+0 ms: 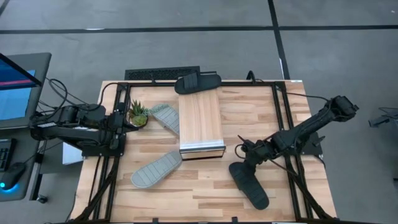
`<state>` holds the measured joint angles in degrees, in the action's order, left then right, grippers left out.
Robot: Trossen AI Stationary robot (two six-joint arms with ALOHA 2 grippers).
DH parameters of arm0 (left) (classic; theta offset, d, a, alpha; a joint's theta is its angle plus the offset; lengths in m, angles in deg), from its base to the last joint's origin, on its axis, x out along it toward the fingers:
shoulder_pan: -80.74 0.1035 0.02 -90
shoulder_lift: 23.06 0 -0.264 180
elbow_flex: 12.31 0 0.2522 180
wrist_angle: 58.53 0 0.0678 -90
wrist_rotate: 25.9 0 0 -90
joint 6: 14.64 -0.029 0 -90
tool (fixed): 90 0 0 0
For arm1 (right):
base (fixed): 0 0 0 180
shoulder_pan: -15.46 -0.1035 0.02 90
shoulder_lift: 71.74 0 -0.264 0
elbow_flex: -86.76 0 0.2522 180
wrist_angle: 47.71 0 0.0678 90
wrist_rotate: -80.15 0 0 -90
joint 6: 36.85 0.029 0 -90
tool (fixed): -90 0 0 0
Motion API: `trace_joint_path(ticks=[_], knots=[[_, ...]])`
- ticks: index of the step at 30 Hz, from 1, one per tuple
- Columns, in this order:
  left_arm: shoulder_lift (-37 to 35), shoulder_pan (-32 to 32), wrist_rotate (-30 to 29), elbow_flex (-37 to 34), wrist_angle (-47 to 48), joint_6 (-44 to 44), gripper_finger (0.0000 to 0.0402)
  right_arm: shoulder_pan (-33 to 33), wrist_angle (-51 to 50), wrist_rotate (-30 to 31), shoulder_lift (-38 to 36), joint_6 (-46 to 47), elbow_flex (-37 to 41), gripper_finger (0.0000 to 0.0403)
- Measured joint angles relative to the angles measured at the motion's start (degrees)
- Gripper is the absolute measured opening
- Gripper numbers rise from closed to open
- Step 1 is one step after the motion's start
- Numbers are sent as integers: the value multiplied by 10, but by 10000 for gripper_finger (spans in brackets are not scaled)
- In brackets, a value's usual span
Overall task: Pick and place slides into the shelf
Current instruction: Put the black slide on the shelf
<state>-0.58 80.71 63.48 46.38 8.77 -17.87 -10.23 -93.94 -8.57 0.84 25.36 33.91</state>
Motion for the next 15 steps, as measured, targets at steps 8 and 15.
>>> trace_joint_path(ticks=[8,15], knots=[[0,0,0,0,0,0,0,22,0,-15,0,-28,0,230],[0,0,0,0,0,0,0,21,9,-29,0,-27,0,230]])
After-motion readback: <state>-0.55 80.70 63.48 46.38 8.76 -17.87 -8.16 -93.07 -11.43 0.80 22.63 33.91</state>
